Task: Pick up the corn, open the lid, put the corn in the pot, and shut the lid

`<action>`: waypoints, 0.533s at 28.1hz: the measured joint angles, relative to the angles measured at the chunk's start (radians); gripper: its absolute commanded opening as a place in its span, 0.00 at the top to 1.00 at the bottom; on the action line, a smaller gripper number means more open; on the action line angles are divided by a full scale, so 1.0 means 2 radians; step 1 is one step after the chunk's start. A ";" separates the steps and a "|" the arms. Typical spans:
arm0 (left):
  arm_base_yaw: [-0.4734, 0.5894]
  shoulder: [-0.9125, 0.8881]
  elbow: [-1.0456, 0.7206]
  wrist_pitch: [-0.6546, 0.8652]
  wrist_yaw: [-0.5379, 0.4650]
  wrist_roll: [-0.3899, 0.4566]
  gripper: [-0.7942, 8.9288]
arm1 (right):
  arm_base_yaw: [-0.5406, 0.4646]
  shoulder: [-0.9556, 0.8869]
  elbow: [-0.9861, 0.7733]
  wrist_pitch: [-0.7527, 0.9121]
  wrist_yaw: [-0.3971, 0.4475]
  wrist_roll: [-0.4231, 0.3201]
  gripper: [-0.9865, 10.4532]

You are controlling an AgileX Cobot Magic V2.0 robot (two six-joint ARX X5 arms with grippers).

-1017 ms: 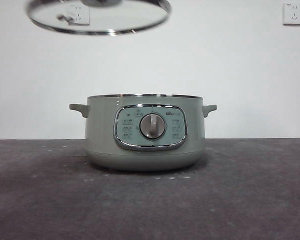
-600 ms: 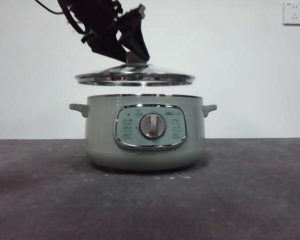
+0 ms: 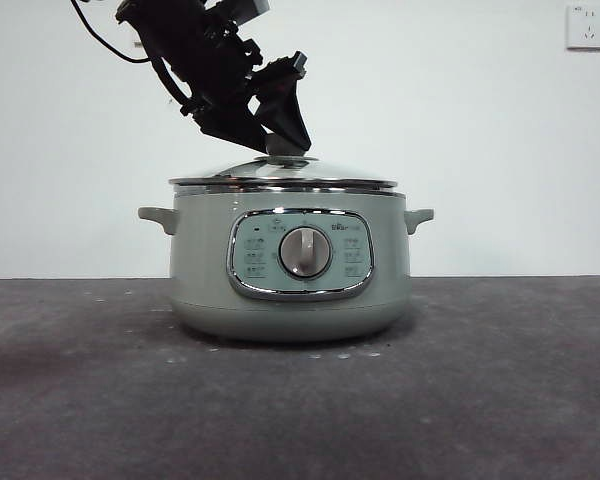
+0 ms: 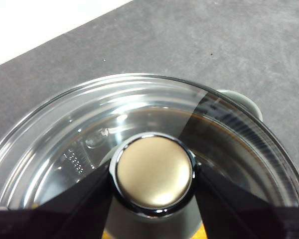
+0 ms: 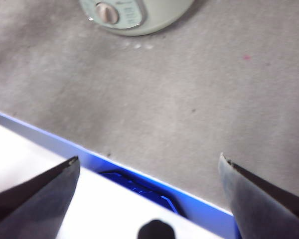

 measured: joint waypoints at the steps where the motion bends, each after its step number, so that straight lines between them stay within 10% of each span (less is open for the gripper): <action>1: 0.000 0.000 0.000 0.001 0.001 0.000 0.93 | 0.000 0.000 0.000 0.000 0.006 0.000 0.50; 15: -0.003 0.010 0.000 0.006 0.015 -0.003 0.93 | 0.000 0.000 0.000 0.000 0.014 0.000 0.50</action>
